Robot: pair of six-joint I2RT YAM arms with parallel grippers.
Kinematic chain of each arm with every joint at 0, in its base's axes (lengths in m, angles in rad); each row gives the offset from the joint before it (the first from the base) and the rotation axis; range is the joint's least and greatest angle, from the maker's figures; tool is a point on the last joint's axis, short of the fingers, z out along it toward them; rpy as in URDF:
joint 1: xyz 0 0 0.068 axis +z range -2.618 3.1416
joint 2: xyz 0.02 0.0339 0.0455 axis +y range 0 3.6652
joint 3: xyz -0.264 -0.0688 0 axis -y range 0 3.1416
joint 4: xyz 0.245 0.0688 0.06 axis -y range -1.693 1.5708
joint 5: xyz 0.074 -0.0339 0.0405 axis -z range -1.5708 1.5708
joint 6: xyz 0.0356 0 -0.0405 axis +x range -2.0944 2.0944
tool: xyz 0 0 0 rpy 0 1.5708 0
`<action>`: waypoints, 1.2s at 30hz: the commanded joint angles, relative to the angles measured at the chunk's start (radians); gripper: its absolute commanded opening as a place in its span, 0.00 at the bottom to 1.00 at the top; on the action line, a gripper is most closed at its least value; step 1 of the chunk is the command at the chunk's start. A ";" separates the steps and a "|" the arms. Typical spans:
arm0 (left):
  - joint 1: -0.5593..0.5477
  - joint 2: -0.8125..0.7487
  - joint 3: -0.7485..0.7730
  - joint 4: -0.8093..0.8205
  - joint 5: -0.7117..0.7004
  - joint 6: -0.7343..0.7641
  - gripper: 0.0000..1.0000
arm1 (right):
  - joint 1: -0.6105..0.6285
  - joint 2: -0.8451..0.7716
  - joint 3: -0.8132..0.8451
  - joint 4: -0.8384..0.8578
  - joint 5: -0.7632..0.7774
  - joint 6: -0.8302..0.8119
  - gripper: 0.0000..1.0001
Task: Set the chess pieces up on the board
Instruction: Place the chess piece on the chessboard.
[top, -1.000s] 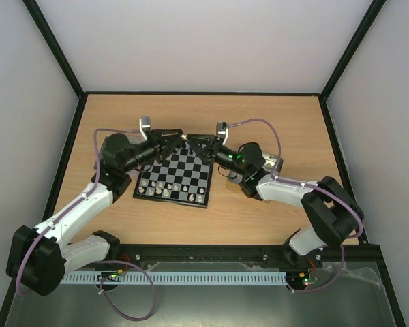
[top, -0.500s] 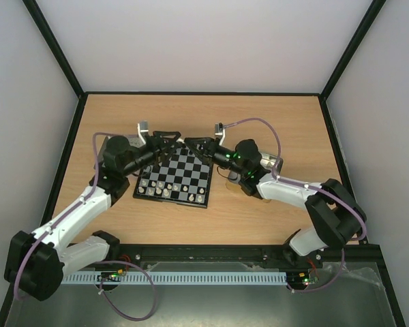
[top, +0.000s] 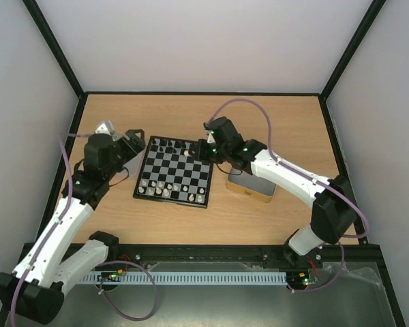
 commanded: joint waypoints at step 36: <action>0.005 -0.133 -0.004 -0.028 -0.389 0.410 0.99 | 0.309 0.547 0.516 -0.672 0.178 -0.267 0.06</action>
